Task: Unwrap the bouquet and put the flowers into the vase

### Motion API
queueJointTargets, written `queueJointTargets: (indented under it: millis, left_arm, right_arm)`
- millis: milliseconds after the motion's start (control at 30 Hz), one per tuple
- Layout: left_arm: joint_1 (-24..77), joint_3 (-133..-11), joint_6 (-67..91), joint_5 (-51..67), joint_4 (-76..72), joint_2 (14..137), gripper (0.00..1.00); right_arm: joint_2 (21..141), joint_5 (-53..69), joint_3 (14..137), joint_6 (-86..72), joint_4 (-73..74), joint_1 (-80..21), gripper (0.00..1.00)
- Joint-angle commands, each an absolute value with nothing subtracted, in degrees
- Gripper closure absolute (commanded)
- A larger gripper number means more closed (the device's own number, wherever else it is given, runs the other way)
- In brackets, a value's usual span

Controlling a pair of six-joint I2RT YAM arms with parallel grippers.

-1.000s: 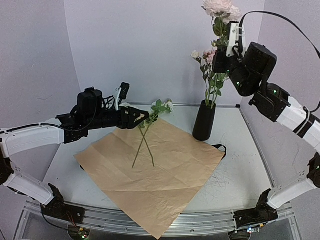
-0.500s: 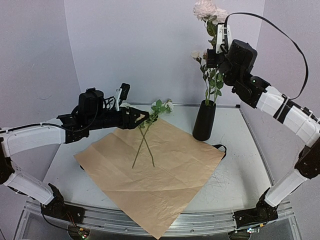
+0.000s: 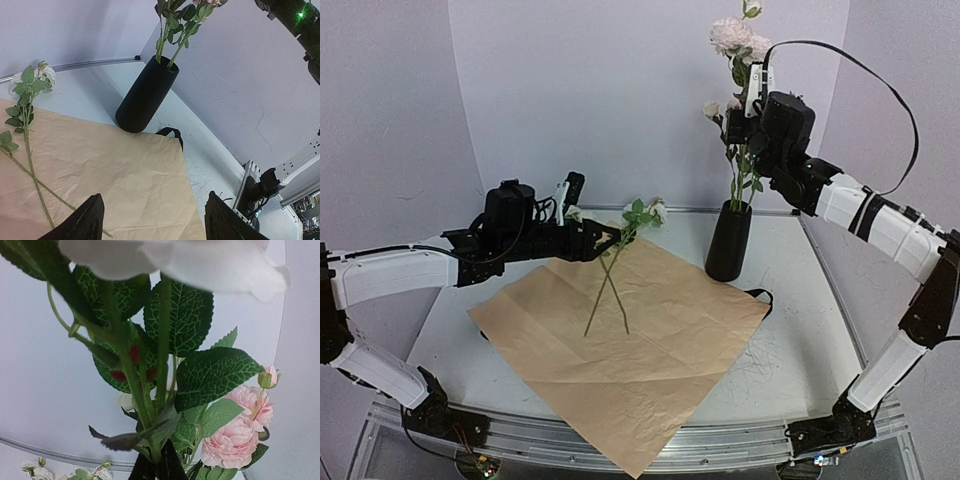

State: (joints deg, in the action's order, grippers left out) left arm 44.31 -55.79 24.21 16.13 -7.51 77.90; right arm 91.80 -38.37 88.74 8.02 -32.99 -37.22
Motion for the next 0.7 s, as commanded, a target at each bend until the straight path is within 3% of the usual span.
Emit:
queueJointTargets:
  millis: [0, 667]
  left_arm:
    - [44.48, -58.06, 23.48, 15.12, -8.44, 78.24, 0.30]
    - [44.44, -58.34, 23.20, 14.93, -8.42, 79.97, 0.30]
  right_arm:
    - [93.31, -39.64, 87.61, 2.67, -37.65, -36.14, 1.00]
    - [100.63, -41.92, 79.69, -4.72, -37.42, -34.79, 1.00]
